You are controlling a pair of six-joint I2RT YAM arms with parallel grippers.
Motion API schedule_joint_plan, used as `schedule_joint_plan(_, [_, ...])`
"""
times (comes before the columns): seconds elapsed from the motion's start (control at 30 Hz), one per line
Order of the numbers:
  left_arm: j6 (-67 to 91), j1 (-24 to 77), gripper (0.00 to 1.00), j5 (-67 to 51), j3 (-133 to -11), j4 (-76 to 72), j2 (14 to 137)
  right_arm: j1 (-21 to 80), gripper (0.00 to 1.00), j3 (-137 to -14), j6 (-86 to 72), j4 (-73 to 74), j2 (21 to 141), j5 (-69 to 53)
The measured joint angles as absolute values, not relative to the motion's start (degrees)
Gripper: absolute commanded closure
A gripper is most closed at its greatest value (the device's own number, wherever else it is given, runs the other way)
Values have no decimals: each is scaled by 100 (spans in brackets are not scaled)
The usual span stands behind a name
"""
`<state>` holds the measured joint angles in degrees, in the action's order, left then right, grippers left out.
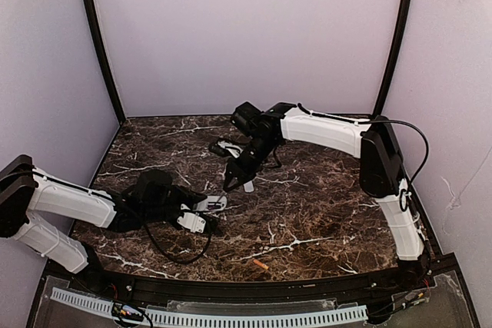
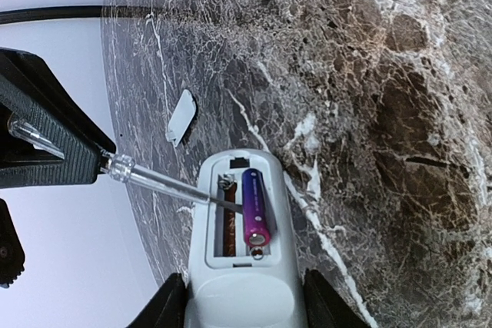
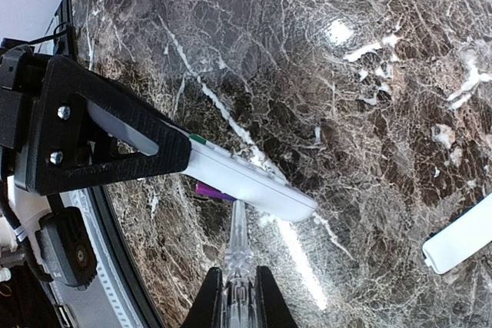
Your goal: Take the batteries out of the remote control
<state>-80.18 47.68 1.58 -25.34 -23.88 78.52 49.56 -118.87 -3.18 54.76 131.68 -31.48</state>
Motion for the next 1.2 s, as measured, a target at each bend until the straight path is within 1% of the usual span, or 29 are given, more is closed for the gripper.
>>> schedule_joint_plan(0.37, [-7863, 4788, 100, 82, -2561, -2383, 7852, 4930, 100, -12029, 305, 5682, 13200, -3238])
schedule_joint_plan(0.53, [-7426, 4786, 100, -320, -2790, -1833, 7852, 5037, 100, -11332, 1114, 5408, 12886, -3295])
schedule_joint_plan(0.77, [-6973, 4724, 100, -685, -2991, -1363, 7852, 5144, 100, -11196, 1662, 5347, 12759, -3170])
schedule_joint_plan(0.97, [-7100, 4722, 100, -552, -2969, -1437, 7852, 5135, 100, -11489, 1527, 5487, 12903, -3242])
schedule_joint_plan(1.2, [-7671, 4744, 100, 78, -2698, -2016, 7852, 4976, 100, -12304, 622, 5828, 13463, -3529])
